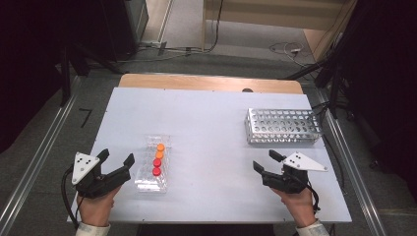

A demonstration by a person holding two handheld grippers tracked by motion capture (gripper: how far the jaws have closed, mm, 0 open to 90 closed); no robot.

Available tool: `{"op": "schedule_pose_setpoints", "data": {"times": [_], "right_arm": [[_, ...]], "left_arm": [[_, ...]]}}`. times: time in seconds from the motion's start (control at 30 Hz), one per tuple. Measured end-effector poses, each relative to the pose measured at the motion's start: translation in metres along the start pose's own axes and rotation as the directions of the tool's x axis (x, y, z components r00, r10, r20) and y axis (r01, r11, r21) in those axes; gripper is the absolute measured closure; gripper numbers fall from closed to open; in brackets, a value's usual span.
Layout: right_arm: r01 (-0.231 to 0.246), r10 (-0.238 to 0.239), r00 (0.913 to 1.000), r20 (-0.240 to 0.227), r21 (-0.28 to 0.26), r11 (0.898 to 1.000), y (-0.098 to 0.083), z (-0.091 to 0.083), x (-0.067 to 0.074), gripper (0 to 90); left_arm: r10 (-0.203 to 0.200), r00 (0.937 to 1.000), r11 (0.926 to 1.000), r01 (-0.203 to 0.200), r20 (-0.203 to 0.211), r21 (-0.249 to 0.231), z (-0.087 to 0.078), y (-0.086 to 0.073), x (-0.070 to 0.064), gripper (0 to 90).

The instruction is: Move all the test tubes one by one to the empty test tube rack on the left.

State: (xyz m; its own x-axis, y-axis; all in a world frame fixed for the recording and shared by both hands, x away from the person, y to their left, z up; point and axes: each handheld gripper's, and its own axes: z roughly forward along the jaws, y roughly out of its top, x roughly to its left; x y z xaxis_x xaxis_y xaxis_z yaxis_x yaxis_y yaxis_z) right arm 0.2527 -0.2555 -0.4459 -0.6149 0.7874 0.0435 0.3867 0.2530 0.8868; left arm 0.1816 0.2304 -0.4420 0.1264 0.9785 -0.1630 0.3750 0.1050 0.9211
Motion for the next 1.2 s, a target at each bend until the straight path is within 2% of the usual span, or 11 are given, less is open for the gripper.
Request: {"op": "schedule_pose_setpoints", "data": {"times": [0.73, 1.2], "right_arm": [[-0.029, 0.03, 0.998, 0.055, -0.008, 1.0, -0.009, -0.017, -0.023, 26.4], [-0.059, 0.061, 0.993, 0.102, -0.017, 0.998, -0.016, -0.03, -0.04, 26.3]], "left_arm": [[-0.003, 0.9999, 0.9998, 0.003, -0.01, 0.022, 0.004, -0.003, 0.005, 18.5], [-0.005, 0.9999, 0.9997, 0.006, -0.013, 0.025, 0.004, -0.003, 0.005, 18.5]]}}
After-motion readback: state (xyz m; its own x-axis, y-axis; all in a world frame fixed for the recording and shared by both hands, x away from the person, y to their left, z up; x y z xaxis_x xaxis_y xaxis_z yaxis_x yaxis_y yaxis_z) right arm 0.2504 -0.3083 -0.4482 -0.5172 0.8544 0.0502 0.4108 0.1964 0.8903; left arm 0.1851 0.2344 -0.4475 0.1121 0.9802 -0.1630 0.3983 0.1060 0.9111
